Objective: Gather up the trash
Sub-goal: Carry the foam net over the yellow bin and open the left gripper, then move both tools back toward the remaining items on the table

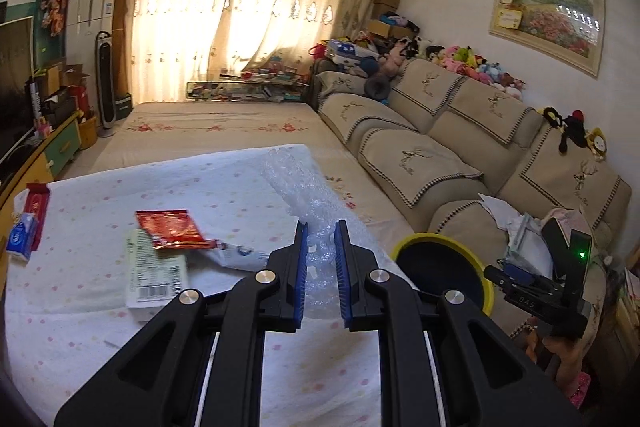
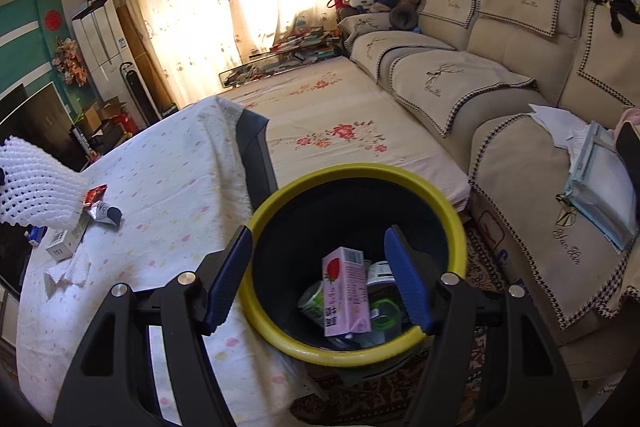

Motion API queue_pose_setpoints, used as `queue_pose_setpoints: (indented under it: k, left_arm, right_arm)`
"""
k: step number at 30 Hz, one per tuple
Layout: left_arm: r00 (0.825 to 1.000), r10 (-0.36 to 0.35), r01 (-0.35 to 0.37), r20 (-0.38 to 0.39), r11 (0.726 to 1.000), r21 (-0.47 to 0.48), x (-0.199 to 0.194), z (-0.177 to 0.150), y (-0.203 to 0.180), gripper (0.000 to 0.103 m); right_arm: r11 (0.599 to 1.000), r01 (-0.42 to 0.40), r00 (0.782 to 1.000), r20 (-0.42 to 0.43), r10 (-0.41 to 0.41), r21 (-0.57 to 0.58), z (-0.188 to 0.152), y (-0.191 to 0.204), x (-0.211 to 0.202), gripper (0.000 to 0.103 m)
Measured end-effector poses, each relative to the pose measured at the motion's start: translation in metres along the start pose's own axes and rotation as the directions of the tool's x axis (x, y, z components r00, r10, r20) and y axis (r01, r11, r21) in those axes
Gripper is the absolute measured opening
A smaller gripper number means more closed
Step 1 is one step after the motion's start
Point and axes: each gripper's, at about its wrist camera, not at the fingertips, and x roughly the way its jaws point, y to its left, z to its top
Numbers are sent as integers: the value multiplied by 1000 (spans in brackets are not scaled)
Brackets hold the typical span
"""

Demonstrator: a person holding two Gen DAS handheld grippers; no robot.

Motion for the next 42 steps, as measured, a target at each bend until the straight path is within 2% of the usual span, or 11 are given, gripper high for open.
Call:
queue_pose_setpoints:
  k: [4,8,16,18,21,22,27,28,35,39,42]
  left_arm:
    - [995,-89,92,-46,994,59,31,6,-54,14]
    - [985,-138,149,-100,983,110,72,4,-99,14]
    - [959,-161,202,-231,966,163,160,-13,-163,15]
    - [948,-162,211,-273,964,162,183,-22,-173,18]
    - [933,-158,214,-322,966,148,209,-30,-178,30]
    - [928,-158,216,-336,966,141,215,-34,-178,38]
    - [935,-146,197,-324,972,130,215,-36,-166,57]
    - [940,-144,190,-309,974,126,209,-33,-161,62]
    - [977,-142,152,-162,987,52,144,-19,-94,77]
    - [999,-21,23,-50,999,38,94,-17,-38,86]
    - [997,82,-82,8,997,-7,64,-14,9,90]
  right_arm:
    - [999,34,999,13,-34,32,-2,-21,-5,65]
    - [996,58,998,18,-60,62,-4,-41,-11,65]
    - [988,103,993,39,-108,116,-6,-78,-25,65]
    - [986,109,993,38,-115,125,-7,-85,-26,66]
    - [984,114,993,27,-118,135,-8,-92,-24,66]
    - [984,113,993,23,-117,136,-8,-93,-23,66]
    - [985,106,994,12,-109,134,-10,-93,-18,66]
    - [985,105,994,8,-107,134,-9,-92,-16,66]
    - [991,75,997,-23,-73,107,-11,-73,-3,67]
    - [998,30,998,-58,-26,60,-10,-44,10,67]
    - [1000,-19,996,-83,21,23,-10,-17,19,69]
